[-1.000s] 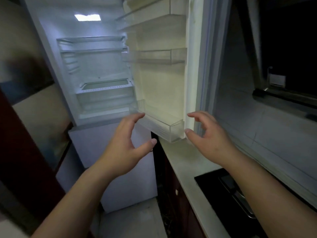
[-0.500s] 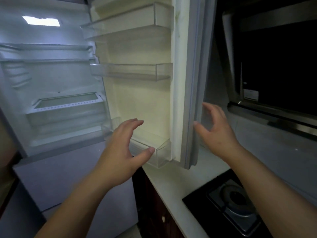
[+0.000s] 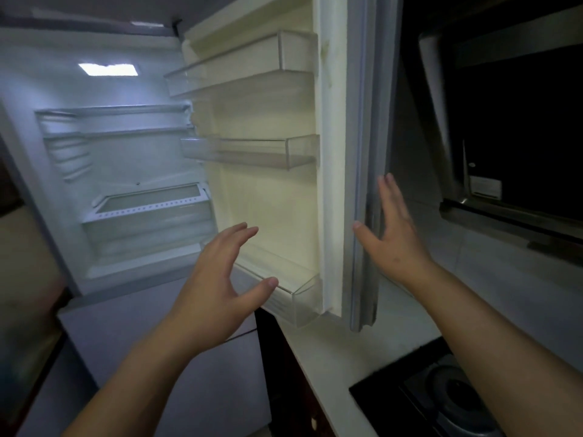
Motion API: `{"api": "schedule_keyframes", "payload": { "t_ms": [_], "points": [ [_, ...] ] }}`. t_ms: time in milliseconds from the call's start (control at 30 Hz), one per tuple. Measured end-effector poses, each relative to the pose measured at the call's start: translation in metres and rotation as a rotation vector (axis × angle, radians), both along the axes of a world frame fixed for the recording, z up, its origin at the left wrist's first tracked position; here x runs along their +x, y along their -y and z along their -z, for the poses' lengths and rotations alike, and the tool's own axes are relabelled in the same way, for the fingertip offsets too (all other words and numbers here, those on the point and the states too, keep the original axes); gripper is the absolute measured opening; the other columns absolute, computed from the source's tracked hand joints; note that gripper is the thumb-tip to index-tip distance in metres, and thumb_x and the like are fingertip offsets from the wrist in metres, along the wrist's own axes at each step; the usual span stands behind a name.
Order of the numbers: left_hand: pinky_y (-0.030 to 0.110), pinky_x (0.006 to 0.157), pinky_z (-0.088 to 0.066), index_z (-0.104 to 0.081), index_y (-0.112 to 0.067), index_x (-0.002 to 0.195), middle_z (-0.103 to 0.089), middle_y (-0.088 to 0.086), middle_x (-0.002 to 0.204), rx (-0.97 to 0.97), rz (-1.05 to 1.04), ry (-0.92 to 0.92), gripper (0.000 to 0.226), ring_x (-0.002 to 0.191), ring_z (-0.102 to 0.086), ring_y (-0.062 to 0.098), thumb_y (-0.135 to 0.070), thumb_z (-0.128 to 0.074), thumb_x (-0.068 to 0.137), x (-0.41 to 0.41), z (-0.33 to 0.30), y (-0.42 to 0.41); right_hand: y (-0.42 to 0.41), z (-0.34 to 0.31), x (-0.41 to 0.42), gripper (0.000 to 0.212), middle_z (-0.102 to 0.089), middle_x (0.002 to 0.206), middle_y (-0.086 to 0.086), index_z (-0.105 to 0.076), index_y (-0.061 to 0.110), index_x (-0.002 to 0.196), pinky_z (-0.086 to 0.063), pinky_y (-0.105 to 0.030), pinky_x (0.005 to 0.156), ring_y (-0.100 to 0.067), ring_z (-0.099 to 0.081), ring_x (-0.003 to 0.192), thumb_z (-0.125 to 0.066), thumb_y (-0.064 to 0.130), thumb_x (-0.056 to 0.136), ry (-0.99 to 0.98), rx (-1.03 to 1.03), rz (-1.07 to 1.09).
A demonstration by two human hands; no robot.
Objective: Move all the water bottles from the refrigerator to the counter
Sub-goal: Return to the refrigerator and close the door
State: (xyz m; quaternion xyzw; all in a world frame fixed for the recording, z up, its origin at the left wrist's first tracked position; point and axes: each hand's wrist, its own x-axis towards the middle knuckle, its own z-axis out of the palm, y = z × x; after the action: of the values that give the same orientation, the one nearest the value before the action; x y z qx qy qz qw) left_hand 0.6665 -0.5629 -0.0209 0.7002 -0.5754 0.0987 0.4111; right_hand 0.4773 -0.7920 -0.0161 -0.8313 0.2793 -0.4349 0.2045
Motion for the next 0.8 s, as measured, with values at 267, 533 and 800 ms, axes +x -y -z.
{"api": "schedule_keyframes", "payload": {
  "t_ms": [267,533,800],
  "points": [
    [0.029,0.113,-0.027,-0.037,-0.05,0.136,-0.037,-0.017,0.15,-0.012,-0.049,0.024,0.07,0.14,-0.031,0.002,-0.067,-0.059,0.071,-0.006,0.001,0.006,0.034,0.005,0.009,0.089,0.033,0.15,0.026,0.018,0.045,0.146,-0.002,-0.044,0.117,-0.002,0.026,0.141,-0.052,0.053,0.091,-0.062,-0.037,0.031],
    [0.025,0.111,-0.025,-0.035,-0.055,0.132,-0.035,-0.02,0.149,0.013,-0.091,0.061,0.067,0.14,-0.029,-0.001,-0.067,-0.058,0.071,-0.017,-0.001,0.017,0.043,0.012,0.023,0.092,0.045,0.142,0.026,0.023,0.044,0.144,-0.014,-0.055,0.116,-0.012,0.023,0.144,-0.049,0.058,0.089,-0.107,0.0,-0.011],
    [0.0,0.102,-0.018,-0.036,-0.051,0.133,-0.036,-0.019,0.148,0.02,-0.142,0.048,0.068,0.132,-0.028,-0.017,-0.067,-0.059,0.071,-0.026,-0.001,0.019,0.026,0.021,0.03,0.092,0.047,0.143,0.019,0.027,0.042,0.143,0.001,-0.048,0.117,-0.011,0.032,0.14,-0.046,0.059,0.09,-0.097,-0.116,-0.041]
  ]
}}
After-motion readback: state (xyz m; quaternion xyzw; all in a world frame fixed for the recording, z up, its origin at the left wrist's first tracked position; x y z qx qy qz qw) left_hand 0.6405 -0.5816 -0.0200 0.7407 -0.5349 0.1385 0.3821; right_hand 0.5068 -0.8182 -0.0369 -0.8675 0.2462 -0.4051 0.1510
